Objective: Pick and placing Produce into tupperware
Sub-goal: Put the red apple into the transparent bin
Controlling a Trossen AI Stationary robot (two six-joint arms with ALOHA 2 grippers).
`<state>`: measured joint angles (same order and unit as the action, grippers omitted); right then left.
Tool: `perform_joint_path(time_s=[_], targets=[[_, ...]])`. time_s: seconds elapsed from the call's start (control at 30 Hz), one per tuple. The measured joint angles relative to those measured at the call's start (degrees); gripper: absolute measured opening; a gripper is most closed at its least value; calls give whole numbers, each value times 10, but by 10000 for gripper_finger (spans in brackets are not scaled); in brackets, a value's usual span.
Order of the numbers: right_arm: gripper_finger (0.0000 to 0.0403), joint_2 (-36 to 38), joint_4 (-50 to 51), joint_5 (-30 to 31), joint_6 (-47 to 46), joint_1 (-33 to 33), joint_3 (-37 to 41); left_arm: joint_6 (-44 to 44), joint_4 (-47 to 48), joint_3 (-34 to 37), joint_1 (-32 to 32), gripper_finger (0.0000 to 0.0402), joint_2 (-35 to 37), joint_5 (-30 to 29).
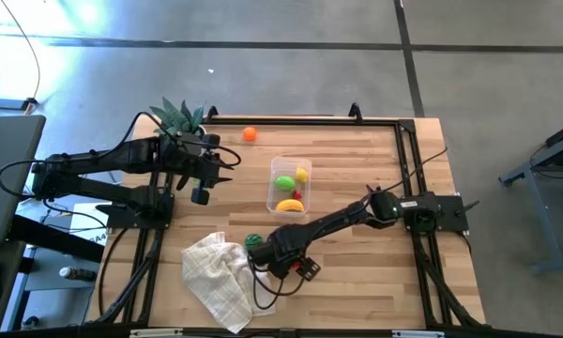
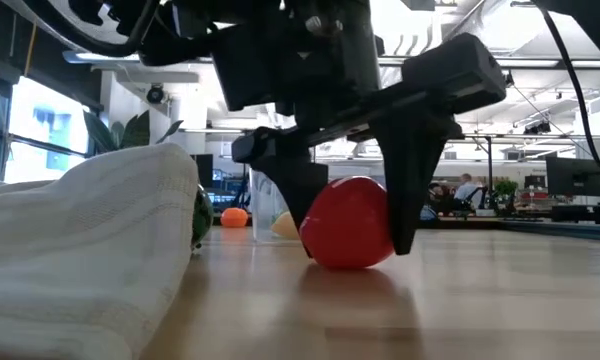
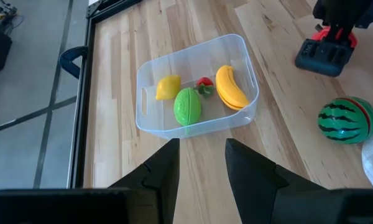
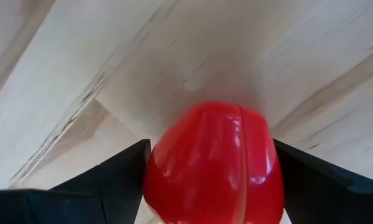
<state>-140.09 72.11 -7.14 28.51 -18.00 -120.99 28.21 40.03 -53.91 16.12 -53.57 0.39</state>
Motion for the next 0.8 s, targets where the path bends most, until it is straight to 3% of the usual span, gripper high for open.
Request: perform_joint_path(time_s=[0.8], targets=[[290,0,-8,1,-17,7,0,0,0,0,0,117,0,0]])
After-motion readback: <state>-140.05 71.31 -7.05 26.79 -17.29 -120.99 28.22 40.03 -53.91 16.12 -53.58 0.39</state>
